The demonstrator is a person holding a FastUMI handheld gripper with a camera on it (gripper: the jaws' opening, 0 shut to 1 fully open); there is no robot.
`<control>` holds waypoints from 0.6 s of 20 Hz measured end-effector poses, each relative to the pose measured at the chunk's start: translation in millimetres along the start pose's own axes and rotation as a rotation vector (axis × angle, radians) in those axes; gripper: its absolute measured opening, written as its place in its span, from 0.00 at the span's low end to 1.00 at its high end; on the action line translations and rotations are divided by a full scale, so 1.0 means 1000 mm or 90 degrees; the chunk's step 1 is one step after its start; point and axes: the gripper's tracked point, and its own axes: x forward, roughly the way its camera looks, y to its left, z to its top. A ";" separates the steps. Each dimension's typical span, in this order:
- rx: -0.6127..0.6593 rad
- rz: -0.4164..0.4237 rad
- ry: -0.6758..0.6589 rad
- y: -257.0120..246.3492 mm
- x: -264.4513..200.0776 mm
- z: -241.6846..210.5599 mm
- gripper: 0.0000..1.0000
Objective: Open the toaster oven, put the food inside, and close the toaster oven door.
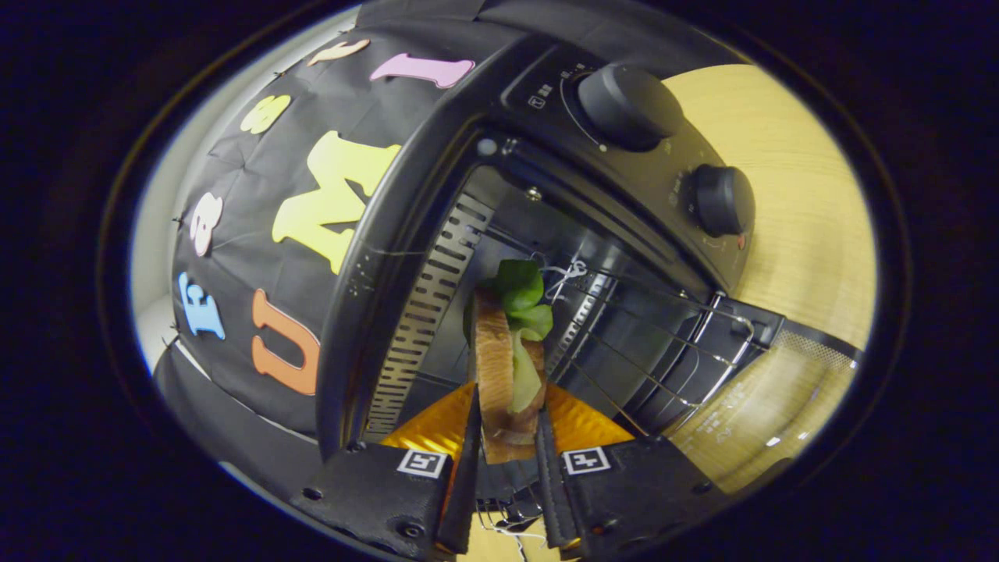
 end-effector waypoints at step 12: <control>-0.403 -0.075 0.142 -0.003 -0.010 -0.026 0.99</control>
